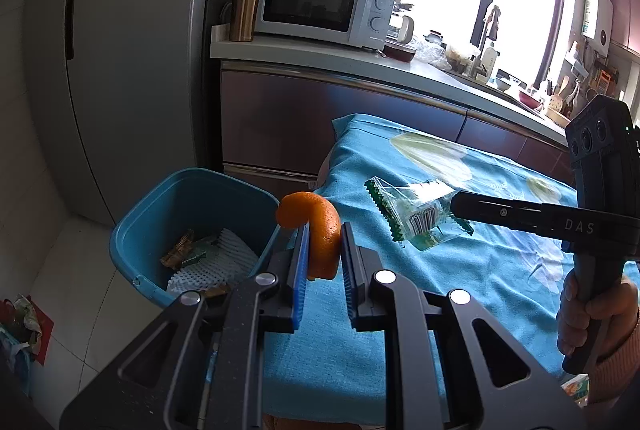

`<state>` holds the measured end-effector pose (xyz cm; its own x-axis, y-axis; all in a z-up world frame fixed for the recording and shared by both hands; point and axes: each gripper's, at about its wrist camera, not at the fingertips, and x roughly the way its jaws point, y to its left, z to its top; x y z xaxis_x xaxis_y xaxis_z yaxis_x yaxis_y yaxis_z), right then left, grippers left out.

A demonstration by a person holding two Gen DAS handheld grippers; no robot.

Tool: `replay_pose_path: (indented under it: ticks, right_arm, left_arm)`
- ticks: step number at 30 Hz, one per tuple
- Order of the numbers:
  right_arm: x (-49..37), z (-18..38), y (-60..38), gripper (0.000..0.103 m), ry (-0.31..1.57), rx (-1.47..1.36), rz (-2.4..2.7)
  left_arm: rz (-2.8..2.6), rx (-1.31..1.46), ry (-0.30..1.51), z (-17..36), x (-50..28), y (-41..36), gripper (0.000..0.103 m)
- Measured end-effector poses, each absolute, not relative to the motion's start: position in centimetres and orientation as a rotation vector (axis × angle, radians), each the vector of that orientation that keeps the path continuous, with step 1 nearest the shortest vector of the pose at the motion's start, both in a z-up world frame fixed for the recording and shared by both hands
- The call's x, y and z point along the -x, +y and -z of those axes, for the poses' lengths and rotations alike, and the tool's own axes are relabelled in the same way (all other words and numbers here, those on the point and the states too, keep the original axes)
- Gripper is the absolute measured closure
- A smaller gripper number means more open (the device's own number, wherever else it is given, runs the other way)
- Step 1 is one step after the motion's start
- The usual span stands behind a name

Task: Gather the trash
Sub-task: 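Lift the orange peel and clear packet and carry them over the teal bin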

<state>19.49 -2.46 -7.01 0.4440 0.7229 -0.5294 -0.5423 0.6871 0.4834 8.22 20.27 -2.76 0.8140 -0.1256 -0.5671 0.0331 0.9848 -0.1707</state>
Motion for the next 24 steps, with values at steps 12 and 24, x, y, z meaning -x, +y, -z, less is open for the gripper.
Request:
replay_pose_path:
  ticks: [12,24]
  right_arm:
    - [-20.1,6.9,-1.5,0.095,0.789,-0.247,-0.815]
    - [-20.6,6.7,-0.4,0.095,0.801,-0.238,-0.831]
  left_arm:
    - [0.044,0.165,0.607,2.8,-9.0,22.0,0.087]
    - [0.011,0.167,0.601,2.7,-9.4,23.2,0.087]
